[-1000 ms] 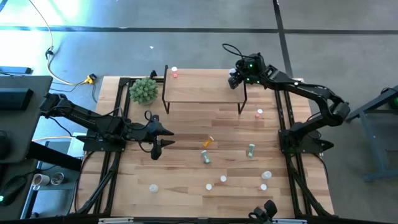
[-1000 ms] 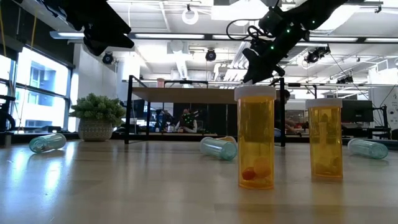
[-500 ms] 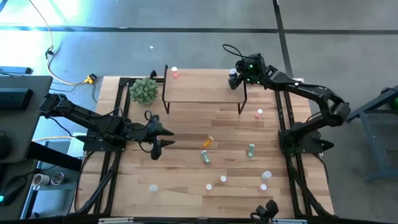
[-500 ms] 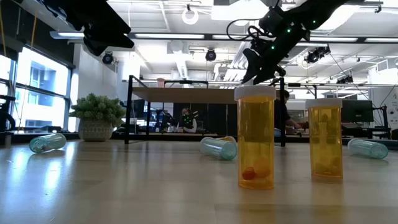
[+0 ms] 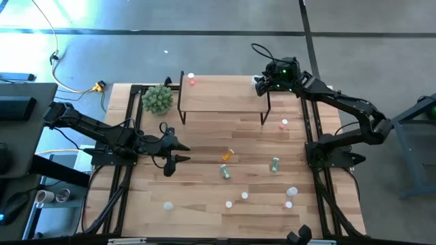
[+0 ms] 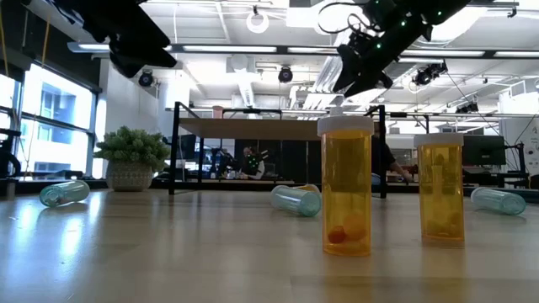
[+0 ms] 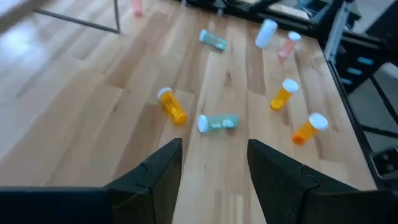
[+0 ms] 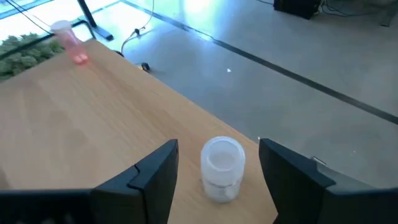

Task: Pick and place medicine bottles onto shelf by color
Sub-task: Put the left blue pill bottle on the shelf

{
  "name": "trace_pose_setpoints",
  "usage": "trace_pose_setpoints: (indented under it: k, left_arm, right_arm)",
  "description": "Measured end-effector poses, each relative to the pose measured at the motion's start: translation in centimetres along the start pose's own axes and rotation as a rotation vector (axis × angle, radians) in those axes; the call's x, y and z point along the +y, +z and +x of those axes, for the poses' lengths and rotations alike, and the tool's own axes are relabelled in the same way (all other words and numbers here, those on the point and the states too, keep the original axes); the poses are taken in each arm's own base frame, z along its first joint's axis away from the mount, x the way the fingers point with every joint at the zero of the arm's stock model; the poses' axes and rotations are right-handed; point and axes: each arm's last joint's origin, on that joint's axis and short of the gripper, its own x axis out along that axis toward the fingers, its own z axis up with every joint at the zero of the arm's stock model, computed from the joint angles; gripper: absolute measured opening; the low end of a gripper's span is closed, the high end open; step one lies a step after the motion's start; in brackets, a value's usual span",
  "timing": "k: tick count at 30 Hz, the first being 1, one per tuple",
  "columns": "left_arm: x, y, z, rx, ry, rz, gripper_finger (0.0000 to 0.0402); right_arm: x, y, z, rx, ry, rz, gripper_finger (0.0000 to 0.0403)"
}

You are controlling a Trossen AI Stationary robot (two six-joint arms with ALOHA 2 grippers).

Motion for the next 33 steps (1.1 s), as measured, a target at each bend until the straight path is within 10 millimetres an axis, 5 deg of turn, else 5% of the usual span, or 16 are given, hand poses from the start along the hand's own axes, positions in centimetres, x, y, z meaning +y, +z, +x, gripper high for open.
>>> trace_pose_setpoints:
  k: [14, 25, 33]
  left_arm:
    - [-0.7, -1.4, -0.3, 0.145, -0.077, -0.014, 0.0172]
    - [-3.5, -3.0, -1.6, 0.177, -0.153, -0.012, 0.0172]
    - [-3.8, -3.1, -1.9, 0.106, -0.071, 0.063, 0.0172]
  right_arm:
    - [3.2, -0.3, -4.2, 0.021, 0.122, -0.060, 0.0215]
    - [6.3, -1.1, -5.4, 0.050, 0.236, -0.060, 0.0215]
    - [9.0, -2.0, -6.4, 0.079, 0.338, -0.063, 0.0215]
